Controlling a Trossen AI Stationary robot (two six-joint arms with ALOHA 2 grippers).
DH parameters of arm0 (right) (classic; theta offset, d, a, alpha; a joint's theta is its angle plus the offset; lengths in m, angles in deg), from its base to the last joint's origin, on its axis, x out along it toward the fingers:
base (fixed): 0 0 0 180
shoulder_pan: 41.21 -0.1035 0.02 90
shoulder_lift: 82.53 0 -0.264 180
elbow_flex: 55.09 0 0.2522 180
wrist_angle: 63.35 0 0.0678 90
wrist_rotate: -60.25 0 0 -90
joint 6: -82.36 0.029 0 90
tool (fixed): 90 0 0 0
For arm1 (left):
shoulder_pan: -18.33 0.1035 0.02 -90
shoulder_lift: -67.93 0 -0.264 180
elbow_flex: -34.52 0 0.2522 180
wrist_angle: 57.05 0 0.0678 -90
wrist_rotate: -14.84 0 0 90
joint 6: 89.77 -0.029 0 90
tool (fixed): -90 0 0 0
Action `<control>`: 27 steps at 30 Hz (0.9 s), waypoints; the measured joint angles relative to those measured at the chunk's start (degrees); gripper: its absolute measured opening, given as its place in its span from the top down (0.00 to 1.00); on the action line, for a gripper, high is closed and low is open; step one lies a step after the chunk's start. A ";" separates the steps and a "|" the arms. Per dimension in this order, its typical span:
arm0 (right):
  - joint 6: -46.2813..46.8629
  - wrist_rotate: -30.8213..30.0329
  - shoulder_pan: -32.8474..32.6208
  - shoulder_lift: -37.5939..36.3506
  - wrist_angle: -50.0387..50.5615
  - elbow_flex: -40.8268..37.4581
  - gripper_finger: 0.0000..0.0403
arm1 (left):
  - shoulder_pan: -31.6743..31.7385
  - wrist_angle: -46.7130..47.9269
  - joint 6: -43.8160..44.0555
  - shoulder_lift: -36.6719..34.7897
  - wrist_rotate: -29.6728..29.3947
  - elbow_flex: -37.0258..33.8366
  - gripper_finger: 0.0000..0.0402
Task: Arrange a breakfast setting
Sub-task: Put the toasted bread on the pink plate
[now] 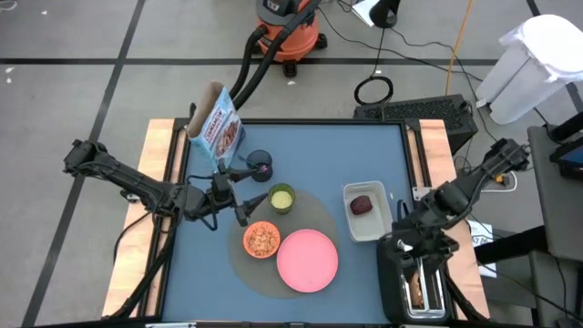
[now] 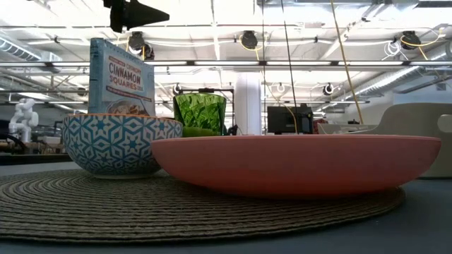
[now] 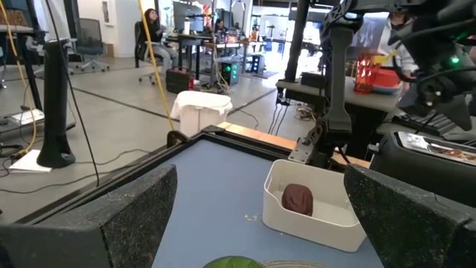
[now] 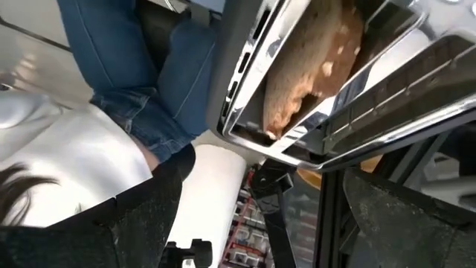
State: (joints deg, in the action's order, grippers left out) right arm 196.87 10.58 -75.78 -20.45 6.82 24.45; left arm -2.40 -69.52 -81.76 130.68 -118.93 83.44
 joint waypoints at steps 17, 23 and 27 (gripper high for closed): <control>-1.63 -13.66 -6.05 1.84 0.03 -0.02 0.09 | 0.00 0.79 0.88 0.00 0.00 0.00 0.02; -1.89 -16.09 -7.02 1.84 2.81 -0.04 0.09 | 0.02 0.79 1.03 0.00 0.00 0.00 0.02; -2.44 -16.51 -7.17 1.84 2.56 -0.04 0.09 | 0.02 0.76 1.09 0.00 0.00 0.00 0.02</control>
State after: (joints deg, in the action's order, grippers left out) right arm 194.43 -5.94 -82.95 -18.61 9.37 24.41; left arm -2.38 -68.76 -80.67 130.68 -118.93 83.44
